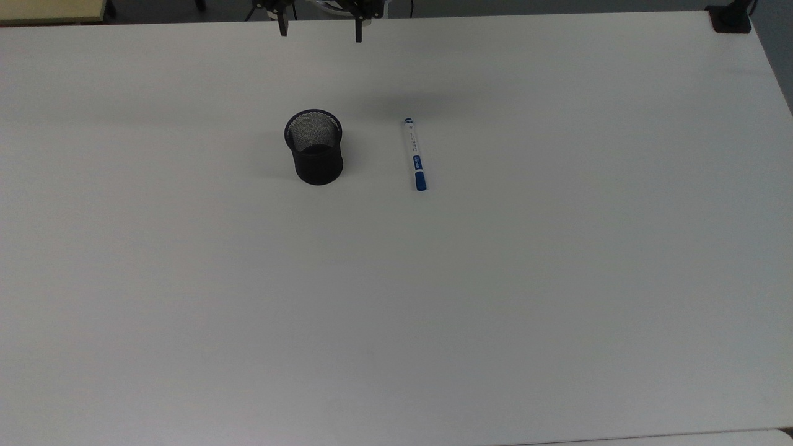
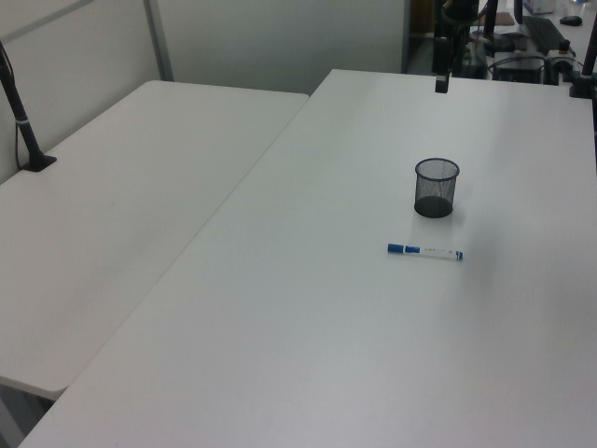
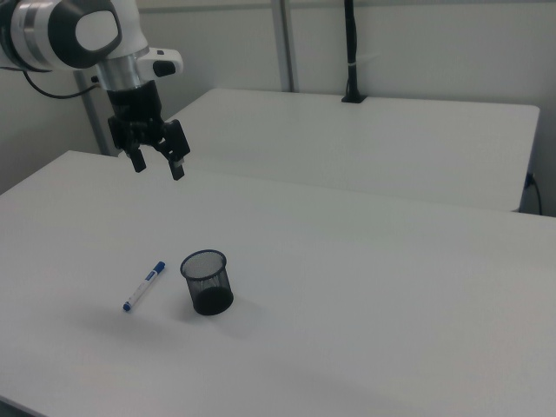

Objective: Remove the marker

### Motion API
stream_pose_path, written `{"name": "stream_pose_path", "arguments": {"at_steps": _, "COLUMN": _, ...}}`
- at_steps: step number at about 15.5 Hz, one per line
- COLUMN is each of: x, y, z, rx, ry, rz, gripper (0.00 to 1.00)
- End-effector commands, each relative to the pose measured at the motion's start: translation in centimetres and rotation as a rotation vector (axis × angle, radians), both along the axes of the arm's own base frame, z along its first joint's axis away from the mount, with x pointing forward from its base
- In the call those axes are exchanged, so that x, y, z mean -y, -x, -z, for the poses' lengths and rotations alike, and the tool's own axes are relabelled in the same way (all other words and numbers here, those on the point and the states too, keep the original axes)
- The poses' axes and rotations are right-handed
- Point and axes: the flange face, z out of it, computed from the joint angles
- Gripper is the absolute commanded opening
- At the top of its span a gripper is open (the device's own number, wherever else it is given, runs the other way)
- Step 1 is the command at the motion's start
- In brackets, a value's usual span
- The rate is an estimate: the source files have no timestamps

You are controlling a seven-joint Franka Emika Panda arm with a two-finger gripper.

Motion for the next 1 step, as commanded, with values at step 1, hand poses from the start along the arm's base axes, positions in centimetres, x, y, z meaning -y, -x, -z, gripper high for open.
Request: {"name": "stream_pose_path", "arguments": {"at_steps": 1, "x": -0.2, "y": 0.79, "z": -0.06, "rx": -0.013, "ry": -0.011, "rz": -0.007, "gripper": 1.0}}
